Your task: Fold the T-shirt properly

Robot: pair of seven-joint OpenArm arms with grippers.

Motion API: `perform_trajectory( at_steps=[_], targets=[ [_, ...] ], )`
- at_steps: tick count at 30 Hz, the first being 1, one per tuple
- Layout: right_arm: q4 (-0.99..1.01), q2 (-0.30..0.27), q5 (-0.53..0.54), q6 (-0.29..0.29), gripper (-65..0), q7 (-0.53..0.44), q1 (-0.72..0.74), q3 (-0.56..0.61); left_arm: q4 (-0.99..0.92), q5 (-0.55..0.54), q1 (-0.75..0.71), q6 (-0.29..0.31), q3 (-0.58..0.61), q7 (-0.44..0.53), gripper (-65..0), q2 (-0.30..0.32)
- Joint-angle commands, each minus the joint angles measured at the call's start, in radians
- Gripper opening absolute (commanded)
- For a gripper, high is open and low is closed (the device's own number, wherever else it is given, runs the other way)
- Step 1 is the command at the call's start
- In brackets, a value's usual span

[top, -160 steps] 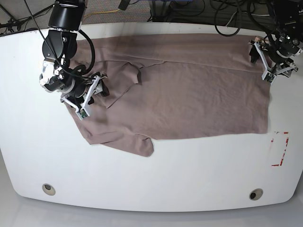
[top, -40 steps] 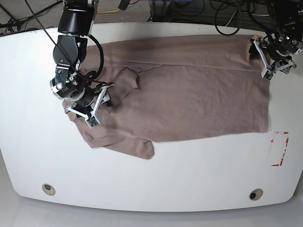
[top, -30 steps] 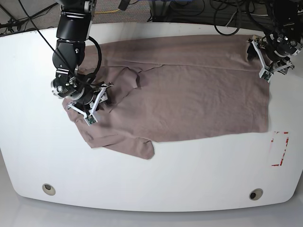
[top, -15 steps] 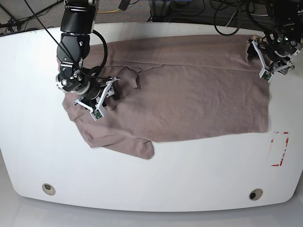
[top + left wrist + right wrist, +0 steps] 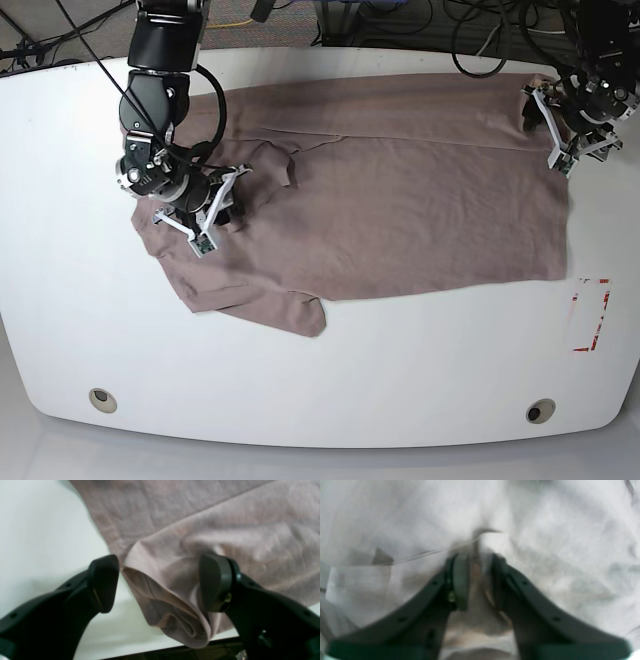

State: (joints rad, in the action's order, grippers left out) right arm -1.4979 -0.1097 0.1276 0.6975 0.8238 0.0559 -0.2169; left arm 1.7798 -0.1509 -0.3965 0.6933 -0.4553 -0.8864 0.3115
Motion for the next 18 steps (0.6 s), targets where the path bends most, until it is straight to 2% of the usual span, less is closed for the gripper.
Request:
perform_trajectory(
  at_steps=[1,5,12,18],
  targets=[
    [-0.019,-0.009,0.008,0.001,-59.0,-0.016,0.025,-0.003,0.013,-0.002,0.005,-0.002,-0.006,0.014,-19.2,0.018],
    [-0.019,-0.011,0.008,0.001,-65.0,-0.016,0.025,0.0,0.013,-0.002,0.005,-0.002,0.005,0.014,-19.2,0.018],
    [-0.03,-0.011,0.011,0.001,-65.0,-0.013,0.025,0.0,0.013,0.0,0.005,-0.002,0.02,0.014,-19.2,0.018],
    [-0.149,-0.009,0.008,0.001,-65.0,0.004,0.015,-0.005,0.013,0.0,0.005,-0.002,0.022,0.014,-19.2,0.018]
  ],
)
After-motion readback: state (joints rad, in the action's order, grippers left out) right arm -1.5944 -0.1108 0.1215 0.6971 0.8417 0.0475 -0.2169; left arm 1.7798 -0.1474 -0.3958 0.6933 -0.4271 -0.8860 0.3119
